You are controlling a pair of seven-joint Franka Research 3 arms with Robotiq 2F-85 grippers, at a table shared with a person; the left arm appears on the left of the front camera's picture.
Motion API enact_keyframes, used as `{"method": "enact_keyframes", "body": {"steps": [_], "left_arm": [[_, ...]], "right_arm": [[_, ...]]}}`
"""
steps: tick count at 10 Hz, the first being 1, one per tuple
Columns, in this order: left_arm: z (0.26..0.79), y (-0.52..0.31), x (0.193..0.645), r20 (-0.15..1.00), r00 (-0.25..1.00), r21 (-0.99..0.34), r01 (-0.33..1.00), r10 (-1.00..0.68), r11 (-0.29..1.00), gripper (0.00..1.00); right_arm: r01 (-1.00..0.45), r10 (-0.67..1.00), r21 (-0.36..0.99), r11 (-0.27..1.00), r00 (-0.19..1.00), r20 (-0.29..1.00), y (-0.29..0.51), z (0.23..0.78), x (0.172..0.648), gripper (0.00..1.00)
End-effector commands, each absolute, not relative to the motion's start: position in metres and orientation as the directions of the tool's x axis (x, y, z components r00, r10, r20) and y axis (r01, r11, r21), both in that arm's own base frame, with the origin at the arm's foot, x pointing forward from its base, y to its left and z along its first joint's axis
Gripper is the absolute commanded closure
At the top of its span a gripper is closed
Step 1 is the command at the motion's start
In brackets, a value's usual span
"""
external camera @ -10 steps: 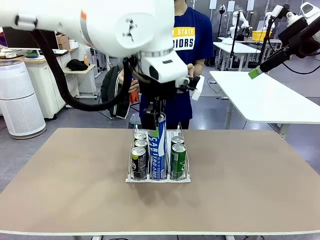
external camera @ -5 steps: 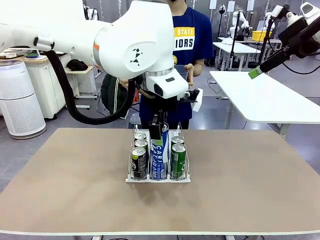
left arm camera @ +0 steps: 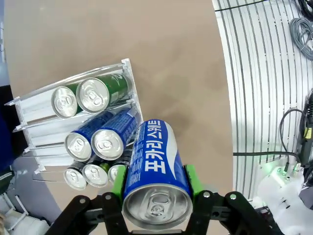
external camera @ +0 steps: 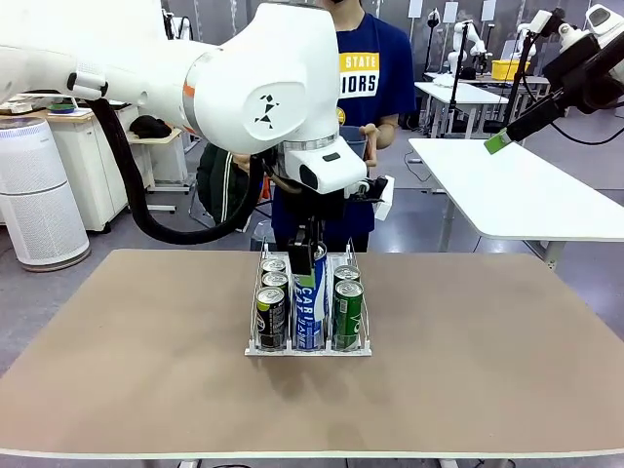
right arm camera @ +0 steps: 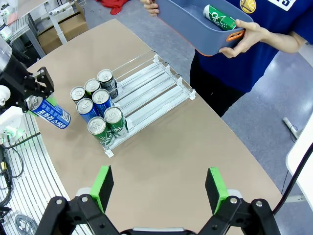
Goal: Fill the beverage cans into the dispenser.
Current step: Place the picked Ionic drink in the line of the Automatic Can Dispenser with the same cans.
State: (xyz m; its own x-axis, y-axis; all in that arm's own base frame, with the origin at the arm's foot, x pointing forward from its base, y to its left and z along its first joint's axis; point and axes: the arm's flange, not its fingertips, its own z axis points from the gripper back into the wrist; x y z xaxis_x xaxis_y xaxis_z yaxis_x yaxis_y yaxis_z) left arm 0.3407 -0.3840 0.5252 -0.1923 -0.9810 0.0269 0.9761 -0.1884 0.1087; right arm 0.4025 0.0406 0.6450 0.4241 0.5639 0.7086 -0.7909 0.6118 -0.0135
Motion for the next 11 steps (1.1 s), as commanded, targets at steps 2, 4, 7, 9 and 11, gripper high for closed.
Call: {"method": "enact_keyframes", "body": {"steps": [2, 4, 7, 9, 11], "left_arm": [[0.518, -0.389, 0.343, 0.057, -0.043, 0.052, 0.998, -0.997, -0.04, 0.42], [0.51, -0.394, 0.341, 0.034, 0.114, 0.085, 0.99, -0.993, 0.117, 0.42], [0.492, -0.394, 0.343, 0.021, 0.157, 0.11, 0.981, -0.987, 0.158, 0.42], [0.477, -0.398, 0.347, 0.013, 0.163, 0.107, 0.981, -0.987, 0.163, 0.42], [0.468, -0.394, 0.357, 0.02, 0.171, 0.134, 0.976, -0.985, 0.172, 0.42]], "right_arm": [[-0.791, 0.564, -0.012, 0.612, 0.425, 0.708, 0.041, 0.643, 0.402, 0.0], [-0.791, 0.564, -0.012, 0.612, 0.425, 0.708, 0.041, 0.643, 0.402, 0.0], [-0.791, 0.564, -0.012, 0.612, 0.425, 0.708, 0.041, 0.643, 0.402, 0.0], [-0.791, 0.564, -0.012, 0.612, 0.425, 0.708, 0.041, 0.643, 0.402, 0.0], [-0.791, 0.564, -0.012, 0.612, 0.425, 0.708, 0.041, 0.643, 0.402, 0.0]]}}
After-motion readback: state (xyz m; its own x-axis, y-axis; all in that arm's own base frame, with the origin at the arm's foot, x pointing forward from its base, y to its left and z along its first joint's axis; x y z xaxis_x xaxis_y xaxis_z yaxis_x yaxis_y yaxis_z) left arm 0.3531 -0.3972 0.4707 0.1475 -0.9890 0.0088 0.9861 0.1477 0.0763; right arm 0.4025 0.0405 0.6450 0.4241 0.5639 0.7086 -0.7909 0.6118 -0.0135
